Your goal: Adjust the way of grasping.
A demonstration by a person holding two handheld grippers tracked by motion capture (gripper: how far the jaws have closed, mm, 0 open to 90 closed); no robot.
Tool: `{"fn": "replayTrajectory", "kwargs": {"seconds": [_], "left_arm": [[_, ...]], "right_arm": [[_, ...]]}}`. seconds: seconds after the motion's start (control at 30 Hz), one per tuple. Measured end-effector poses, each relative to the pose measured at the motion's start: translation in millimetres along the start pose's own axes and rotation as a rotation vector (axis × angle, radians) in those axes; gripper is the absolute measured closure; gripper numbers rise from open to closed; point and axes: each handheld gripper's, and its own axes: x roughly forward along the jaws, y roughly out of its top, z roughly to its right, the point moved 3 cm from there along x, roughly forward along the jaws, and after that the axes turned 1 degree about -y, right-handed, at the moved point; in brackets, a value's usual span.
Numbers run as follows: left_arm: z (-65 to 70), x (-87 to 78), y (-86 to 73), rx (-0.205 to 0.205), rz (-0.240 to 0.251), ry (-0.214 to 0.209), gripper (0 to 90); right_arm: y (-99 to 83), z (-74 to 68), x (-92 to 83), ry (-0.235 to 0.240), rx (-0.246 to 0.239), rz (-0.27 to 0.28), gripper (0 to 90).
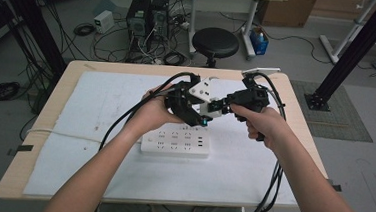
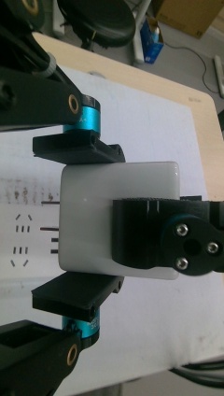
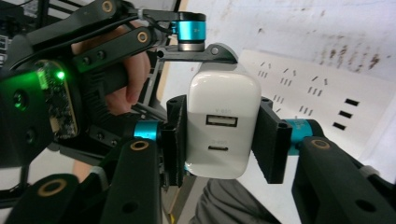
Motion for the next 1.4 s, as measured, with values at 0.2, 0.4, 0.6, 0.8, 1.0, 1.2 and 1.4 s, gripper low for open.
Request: {"fn": "replayTrajectory", "kwargs": {"seconds": [0.2, 0.4, 0.6, 0.8, 1.0, 1.2, 1.4], "left_arm": [[3.3, 1.9, 0.3, 0.023, -0.037, 0.048, 40.3], [-4.1, -9.4, -14.0, -0.047, -0.093, 0.058, 26.1], [-20.2, -44.4, -43.5, -0.242, -0.129, 0.016, 23.2], [-33.5, -82.0, -88.4, -0.496, -0.260, 0.041, 23.2], [-34.0, -112.7, -131.9, -0.677, -0.383, 0.073, 23.2], [-31.3, -134.1, -163.9, -0.786, -0.471, 0.081, 23.3], [-33.6, -146.7, -181.6, -0.833, -0.535, 0.094, 23.3]], "right_arm": [[1.0, 2.1, 0.6, -0.013, -0.008, 0.010, 62.0], [3.6, 5.0, -11.9, -0.044, -0.047, 0.058, 62.1], [6.1, -0.7, -28.8, -0.179, -0.179, 0.069, 62.0], [10.0, -8.4, -35.8, -0.311, -0.290, 0.035, 62.0], [16.0, -12.3, -38.0, -0.447, -0.370, -0.018, 62.0], [19.7, -15.2, -36.3, -0.630, -0.493, -0.122, 62.0], [17.5, -16.7, -31.6, -0.755, -0.616, -0.231, 62.0]]}}
